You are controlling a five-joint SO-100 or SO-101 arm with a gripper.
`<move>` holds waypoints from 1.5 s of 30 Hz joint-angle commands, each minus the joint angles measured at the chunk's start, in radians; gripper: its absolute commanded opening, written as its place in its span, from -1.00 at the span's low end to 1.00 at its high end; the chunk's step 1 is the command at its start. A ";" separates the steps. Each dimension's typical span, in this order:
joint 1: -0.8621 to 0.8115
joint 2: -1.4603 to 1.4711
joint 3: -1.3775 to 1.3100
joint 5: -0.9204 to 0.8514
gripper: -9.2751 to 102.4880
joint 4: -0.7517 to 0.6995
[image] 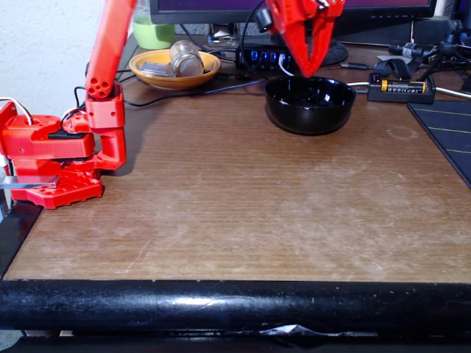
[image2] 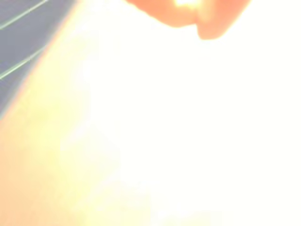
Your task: Ramasse la gomme et mets-la dans le bol.
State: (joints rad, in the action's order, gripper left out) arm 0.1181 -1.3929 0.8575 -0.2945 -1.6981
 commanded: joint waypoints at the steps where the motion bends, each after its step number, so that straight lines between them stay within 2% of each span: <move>1: -0.034 -0.290 0.265 -0.021 -0.94 0.095; 12: -0.089 -0.844 1.029 -0.055 -0.94 0.440; 20: -0.132 -1.144 1.382 -0.063 -0.94 0.609; 34: -0.189 -1.505 1.690 0.031 -0.94 0.594; 42: -0.192 -1.919 1.901 0.061 -0.94 0.486; 45: -0.172 -1.904 1.904 0.049 -0.94 0.453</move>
State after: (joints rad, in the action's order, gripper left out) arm -0.0721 -3.2628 2.7750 -0.2470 -1.2180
